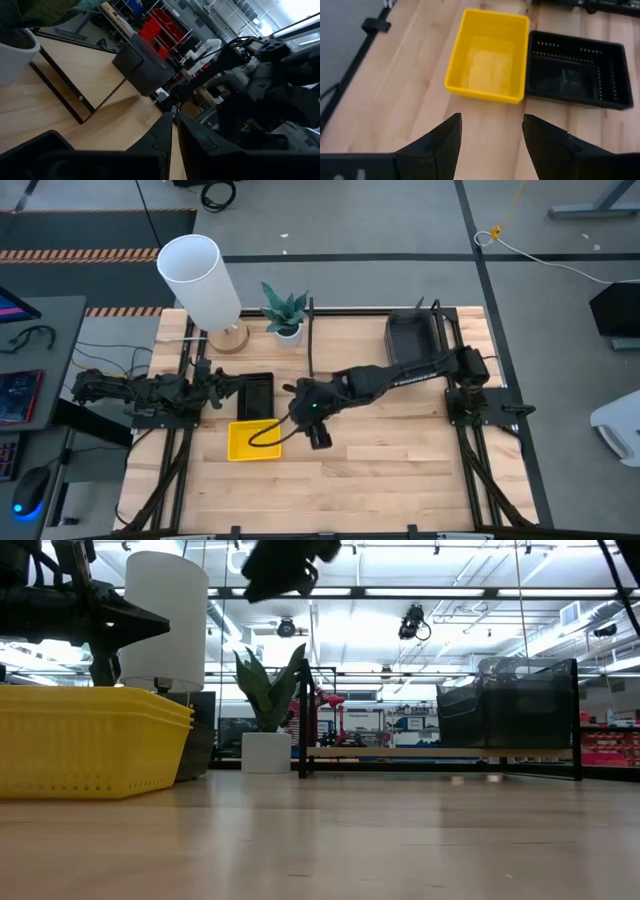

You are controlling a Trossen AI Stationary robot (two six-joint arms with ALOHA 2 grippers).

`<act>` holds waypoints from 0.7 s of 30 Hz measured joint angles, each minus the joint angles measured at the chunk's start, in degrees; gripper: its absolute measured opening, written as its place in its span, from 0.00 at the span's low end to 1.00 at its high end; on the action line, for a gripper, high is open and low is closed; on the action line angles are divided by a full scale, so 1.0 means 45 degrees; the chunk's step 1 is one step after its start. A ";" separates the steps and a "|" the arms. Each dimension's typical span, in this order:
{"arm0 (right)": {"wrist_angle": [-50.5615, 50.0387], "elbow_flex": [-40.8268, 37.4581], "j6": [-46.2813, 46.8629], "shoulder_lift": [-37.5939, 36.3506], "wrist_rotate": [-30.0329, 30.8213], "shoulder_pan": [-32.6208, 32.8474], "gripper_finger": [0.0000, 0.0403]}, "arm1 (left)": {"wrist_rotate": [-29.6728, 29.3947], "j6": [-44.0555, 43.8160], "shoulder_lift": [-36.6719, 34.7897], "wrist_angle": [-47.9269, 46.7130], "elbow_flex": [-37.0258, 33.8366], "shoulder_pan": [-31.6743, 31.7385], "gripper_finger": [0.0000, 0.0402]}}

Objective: Stack baskets on shelf by color
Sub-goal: Put the stacked black bins on the shelf

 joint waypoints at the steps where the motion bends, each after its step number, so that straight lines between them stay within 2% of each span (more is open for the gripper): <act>1: -0.0108 0.0233 0.0154 0.0083 0.0054 0.0040 0.53 | 0.0004 0.0007 0.0000 -0.0007 0.0004 0.0005 0.09; 5: -0.1160 0.1004 0.0606 -0.0061 0.0447 0.0057 0.53 | -0.0049 0.0212 0.0000 -0.0003 0.0003 0.0011 0.08; 10: -0.2587 0.1483 0.0662 -0.0917 0.1633 0.0043 0.53 | -0.1433 0.0480 -0.0005 0.0110 -0.0001 0.0039 0.09; 15: -0.2699 0.1492 0.0542 -0.1439 0.2185 -0.0389 0.53 | -0.1448 -0.2594 -0.0007 0.0649 0.0002 0.0039 0.10; 21: -0.2779 0.1492 0.0035 -0.1450 0.2036 -0.1107 0.53 | -0.0889 -0.4237 -0.0005 0.0624 -0.0001 0.0034 0.08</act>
